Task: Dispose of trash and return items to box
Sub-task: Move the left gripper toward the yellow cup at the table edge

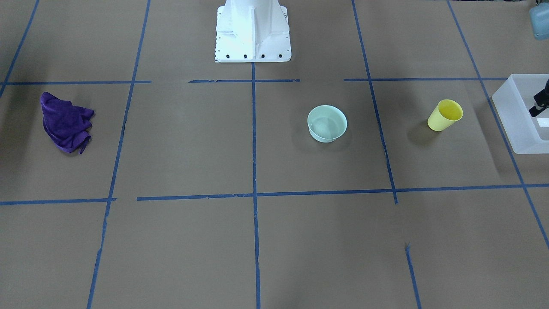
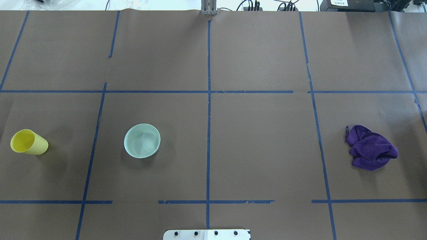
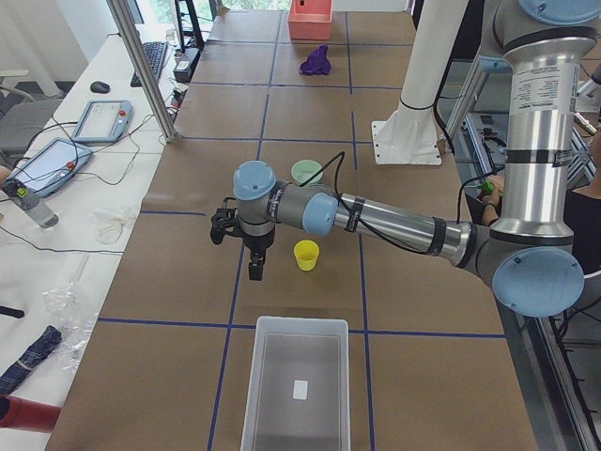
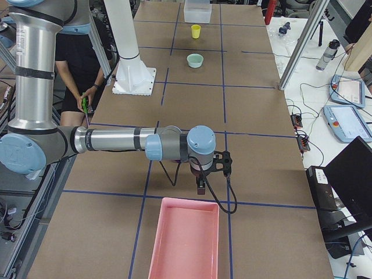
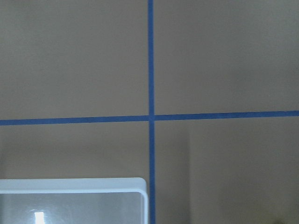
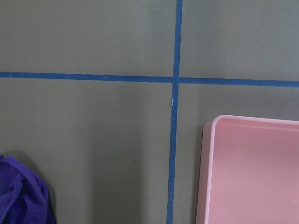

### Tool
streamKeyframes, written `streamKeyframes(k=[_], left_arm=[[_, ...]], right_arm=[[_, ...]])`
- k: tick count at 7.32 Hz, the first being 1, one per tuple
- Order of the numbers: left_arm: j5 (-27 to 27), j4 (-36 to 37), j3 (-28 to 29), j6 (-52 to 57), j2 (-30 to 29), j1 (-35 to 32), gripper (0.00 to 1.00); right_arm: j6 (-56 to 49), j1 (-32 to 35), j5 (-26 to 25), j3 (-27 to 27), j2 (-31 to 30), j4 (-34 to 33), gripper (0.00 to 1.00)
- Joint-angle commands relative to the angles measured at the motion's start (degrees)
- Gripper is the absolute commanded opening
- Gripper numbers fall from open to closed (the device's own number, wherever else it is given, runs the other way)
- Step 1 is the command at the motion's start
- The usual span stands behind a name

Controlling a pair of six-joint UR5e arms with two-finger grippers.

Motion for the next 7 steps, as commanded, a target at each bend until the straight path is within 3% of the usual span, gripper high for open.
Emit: streamKeyframes(k=[1,3,4,7], left_arm=[[0.0,-14.4,-1.5,-7.8,7.9,4.9,1.00],[0.3,-35.6,3.4,-25.1,11.2,13.0,1.00],[0.8,-40.1,5.2,-29.1,11.3,16.3,1.00],[2.9,-40.3,6.7,-29.5,10.7,18.8,1.00]], right_arm=[[0.1,0.0,0.0,0.1,-0.1,-0.1,1.00],[0.1,0.0,0.0,0.1,-0.2,-0.1,1.00],[0.1,0.0,0.1,0.1,-0.2,0.0,1.00],[0.1,0.0,0.1,0.1,-0.1,-0.1,1.00]])
